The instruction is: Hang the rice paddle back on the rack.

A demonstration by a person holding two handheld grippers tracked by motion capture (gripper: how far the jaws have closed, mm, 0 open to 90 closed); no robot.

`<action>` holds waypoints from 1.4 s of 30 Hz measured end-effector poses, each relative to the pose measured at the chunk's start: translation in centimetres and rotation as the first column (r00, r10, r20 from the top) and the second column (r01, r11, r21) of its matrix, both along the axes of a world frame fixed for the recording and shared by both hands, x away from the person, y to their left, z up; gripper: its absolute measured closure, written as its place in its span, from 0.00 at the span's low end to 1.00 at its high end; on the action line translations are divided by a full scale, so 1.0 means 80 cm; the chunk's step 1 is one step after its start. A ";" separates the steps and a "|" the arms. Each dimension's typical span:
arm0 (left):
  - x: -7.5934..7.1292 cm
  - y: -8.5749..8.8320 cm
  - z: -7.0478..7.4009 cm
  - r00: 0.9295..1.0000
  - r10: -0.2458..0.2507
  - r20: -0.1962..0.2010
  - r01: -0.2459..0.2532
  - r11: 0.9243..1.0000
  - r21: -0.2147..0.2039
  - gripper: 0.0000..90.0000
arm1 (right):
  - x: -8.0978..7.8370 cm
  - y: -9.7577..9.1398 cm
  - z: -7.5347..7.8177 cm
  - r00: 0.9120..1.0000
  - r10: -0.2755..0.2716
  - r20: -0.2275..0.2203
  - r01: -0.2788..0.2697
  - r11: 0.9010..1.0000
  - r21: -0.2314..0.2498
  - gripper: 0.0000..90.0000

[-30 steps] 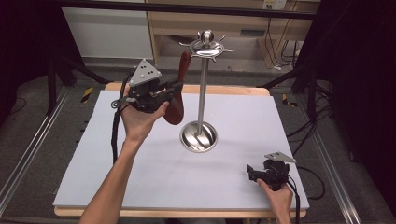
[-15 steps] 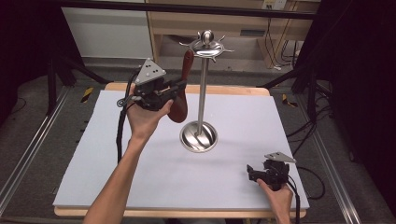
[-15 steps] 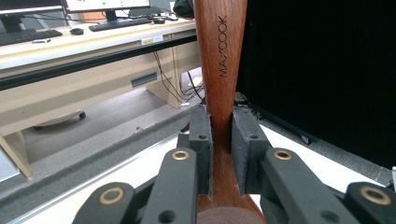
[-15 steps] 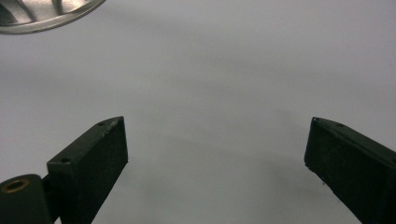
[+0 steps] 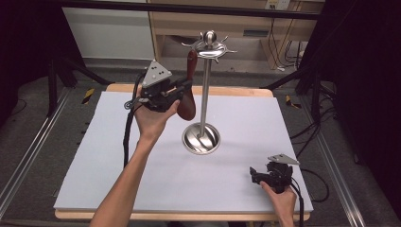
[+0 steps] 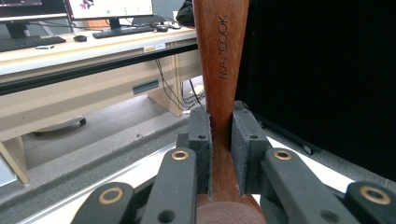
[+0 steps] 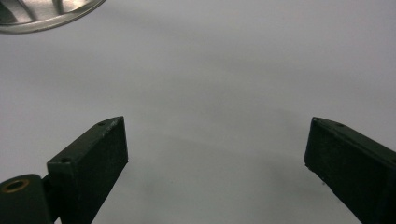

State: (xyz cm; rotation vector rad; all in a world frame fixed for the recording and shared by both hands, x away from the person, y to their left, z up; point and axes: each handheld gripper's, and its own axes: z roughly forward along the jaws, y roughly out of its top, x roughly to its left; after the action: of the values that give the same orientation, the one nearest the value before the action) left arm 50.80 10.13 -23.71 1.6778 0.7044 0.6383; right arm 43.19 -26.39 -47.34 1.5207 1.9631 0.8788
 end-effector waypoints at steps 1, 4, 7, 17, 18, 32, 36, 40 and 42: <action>0.001 -0.001 -0.001 1.000 0.001 0.000 -0.001 1.000 -0.011 0.87 | 0.000 0.000 0.000 1.000 -0.001 -0.001 0.001 1.000 0.001 0.07; 0.002 -0.003 -0.002 1.000 0.004 0.005 -0.004 1.000 -0.011 0.87 | -0.001 0.001 0.000 1.000 -0.007 -0.004 0.007 1.000 0.005 0.07; 0.003 -0.004 -0.003 1.000 0.006 0.008 -0.006 1.000 -0.010 0.87 | -0.001 0.001 0.000 1.000 -0.005 -0.002 0.005 1.000 0.006 0.07; 0.004 -0.005 -0.005 1.000 0.006 0.012 -0.006 1.000 -0.012 0.87 | 0.000 0.001 0.000 1.000 -0.002 -0.002 0.002 1.000 0.005 0.07; 0.004 -0.005 -0.005 1.000 0.006 0.011 -0.006 1.000 -0.011 0.87 | 0.000 0.002 0.000 1.000 -0.003 -0.003 0.003 1.000 0.006 0.07; -0.005 0.002 -0.008 1.000 0.002 0.020 -0.003 1.000 0.023 0.82 | 0.000 0.001 0.000 1.000 -0.007 -0.002 0.007 1.000 0.003 0.07; -0.011 0.006 -0.014 1.000 0.001 0.023 -0.001 1.000 0.028 0.81 | 0.000 0.000 0.000 1.000 -0.002 -0.001 0.002 1.000 -0.001 0.07; -0.018 0.014 -0.023 1.000 -0.002 0.019 0.001 1.000 0.030 0.78 | 0.000 -0.001 0.000 1.000 -0.003 0.002 0.003 1.000 -0.003 0.07; -0.023 0.020 -0.031 1.000 -0.003 0.011 0.003 1.000 0.028 0.76 | 0.000 0.000 0.000 1.000 -0.004 0.000 0.004 1.000 -0.001 0.07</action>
State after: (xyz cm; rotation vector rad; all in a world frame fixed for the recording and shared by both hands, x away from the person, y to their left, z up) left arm 48.94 11.76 -26.21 1.6993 0.6873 0.6578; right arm 43.17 -26.40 -47.35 1.5235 1.9597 0.8754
